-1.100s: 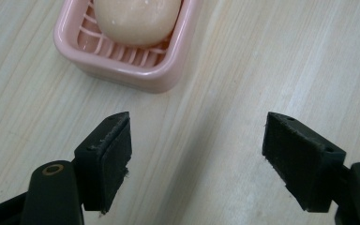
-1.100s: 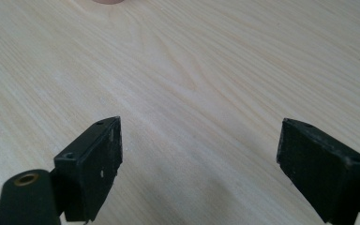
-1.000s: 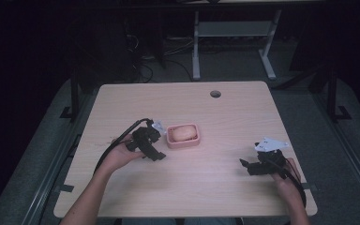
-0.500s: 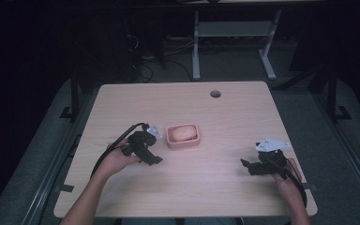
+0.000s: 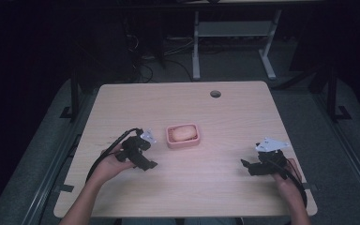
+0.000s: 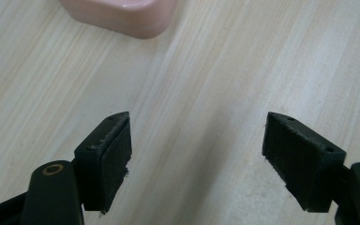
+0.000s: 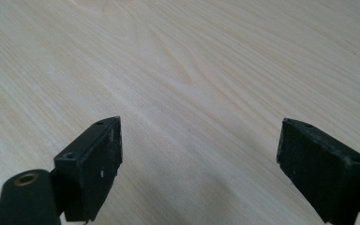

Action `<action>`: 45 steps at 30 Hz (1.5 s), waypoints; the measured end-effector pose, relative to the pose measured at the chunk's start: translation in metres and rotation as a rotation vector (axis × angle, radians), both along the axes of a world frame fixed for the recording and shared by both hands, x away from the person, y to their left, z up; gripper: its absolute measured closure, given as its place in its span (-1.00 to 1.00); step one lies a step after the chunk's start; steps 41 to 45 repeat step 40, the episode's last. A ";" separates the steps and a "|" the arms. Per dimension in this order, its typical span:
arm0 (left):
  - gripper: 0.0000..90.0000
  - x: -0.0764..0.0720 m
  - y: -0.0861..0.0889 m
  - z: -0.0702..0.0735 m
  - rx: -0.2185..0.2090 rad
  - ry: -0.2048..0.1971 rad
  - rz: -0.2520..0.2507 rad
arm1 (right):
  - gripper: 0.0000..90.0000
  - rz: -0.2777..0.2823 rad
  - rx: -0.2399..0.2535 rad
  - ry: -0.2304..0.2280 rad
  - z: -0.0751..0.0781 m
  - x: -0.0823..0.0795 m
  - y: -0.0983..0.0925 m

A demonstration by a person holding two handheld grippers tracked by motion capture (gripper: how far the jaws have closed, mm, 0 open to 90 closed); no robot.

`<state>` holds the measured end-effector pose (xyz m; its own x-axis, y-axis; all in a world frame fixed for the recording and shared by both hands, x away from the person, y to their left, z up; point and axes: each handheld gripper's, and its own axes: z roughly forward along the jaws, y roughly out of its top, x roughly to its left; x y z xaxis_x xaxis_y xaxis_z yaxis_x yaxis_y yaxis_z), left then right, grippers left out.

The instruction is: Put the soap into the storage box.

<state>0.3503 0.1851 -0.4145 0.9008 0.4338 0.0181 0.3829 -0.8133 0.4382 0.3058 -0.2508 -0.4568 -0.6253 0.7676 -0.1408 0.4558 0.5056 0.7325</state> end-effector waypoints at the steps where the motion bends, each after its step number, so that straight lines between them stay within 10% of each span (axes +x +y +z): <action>1: -0.46 -0.001 0.001 0.000 0.001 -0.001 -0.005 | -0.69 0.000 0.000 0.000 0.000 0.000 0.000; 45: -0.47 -0.046 0.048 -0.021 0.034 -0.032 0.062 | -0.69 0.016 -0.024 0.021 -0.004 -0.002 0.006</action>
